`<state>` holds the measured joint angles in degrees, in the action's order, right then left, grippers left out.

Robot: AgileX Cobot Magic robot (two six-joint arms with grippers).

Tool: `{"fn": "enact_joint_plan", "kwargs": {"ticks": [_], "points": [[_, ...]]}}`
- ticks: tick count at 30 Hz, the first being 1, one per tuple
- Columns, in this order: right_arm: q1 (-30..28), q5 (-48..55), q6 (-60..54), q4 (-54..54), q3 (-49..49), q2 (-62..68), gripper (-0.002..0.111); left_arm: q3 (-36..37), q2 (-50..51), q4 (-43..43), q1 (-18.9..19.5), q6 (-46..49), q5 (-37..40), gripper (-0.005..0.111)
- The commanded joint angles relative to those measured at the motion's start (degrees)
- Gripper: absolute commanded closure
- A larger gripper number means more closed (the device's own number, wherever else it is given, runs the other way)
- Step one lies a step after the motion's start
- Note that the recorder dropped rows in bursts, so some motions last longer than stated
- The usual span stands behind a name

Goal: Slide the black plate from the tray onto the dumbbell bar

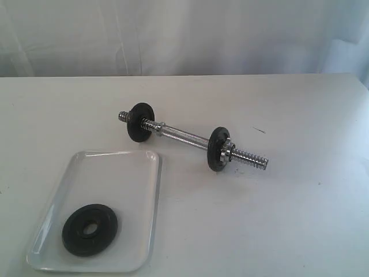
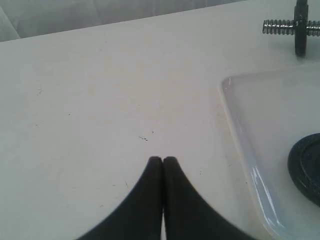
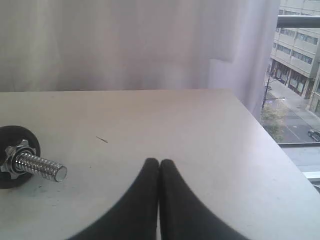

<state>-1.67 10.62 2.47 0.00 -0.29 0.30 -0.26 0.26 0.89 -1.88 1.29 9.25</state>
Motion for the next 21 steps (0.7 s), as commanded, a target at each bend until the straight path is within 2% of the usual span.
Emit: {"fn": "enact_joint_plan", "kwargs": {"ticks": [1,21], "points": [[-0.36,-0.47,0.23,0.00,0.29,-0.30,0.108,0.26,-0.26,-0.20,0.11,0.09,0.14,0.107],[-0.36,-2.54,1.17,0.00,0.29,-0.30,0.108,0.26,-0.26,-0.58,0.11,0.09,-0.94,0.107]]}}
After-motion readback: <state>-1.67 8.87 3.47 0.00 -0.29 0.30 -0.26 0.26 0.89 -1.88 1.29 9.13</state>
